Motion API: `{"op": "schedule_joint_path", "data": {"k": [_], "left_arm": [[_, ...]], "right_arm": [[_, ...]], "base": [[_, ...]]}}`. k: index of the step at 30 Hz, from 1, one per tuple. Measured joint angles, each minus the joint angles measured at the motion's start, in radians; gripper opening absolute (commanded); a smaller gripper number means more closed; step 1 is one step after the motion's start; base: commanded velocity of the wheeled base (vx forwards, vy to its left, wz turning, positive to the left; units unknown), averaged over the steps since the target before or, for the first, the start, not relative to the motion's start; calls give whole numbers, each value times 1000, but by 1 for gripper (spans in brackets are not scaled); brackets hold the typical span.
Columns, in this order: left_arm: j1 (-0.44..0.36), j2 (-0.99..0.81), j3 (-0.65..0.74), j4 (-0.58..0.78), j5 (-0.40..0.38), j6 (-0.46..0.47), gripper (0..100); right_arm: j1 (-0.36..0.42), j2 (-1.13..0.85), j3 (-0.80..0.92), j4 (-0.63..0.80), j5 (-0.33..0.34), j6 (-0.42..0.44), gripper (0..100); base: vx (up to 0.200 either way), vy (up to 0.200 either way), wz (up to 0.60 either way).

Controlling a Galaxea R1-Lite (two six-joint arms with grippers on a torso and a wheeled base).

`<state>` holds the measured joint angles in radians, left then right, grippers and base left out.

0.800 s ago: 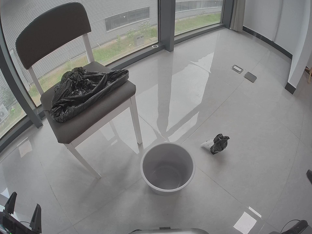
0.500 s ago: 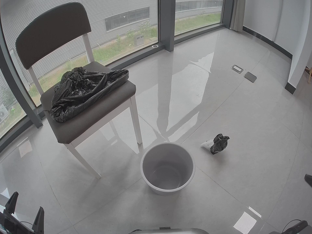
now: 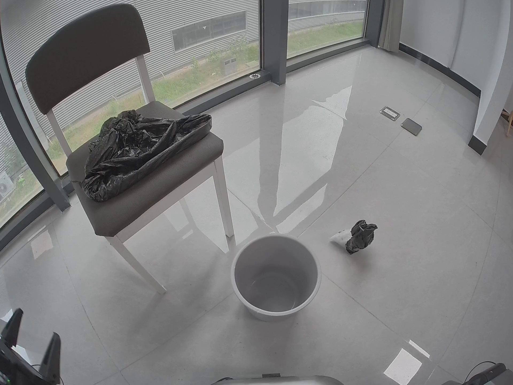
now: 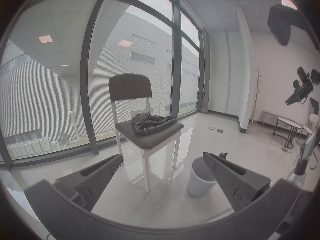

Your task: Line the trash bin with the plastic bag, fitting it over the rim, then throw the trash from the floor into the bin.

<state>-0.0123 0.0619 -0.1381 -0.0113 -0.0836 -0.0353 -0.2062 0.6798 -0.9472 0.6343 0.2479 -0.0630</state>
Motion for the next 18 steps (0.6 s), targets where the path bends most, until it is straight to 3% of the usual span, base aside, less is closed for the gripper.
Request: {"op": "schedule_joint_path", "data": {"k": [8,18], "left_arm": [[-10,278,-248,-10,35,-43,100],[21,763,-604,58,59,-73,100]], "right_arm": [[37,15,-6,-1,-3,-3,100],[68,29,3,-13,-5,-3,100]], "base": [[0,0,0],[0,0,0]]}}
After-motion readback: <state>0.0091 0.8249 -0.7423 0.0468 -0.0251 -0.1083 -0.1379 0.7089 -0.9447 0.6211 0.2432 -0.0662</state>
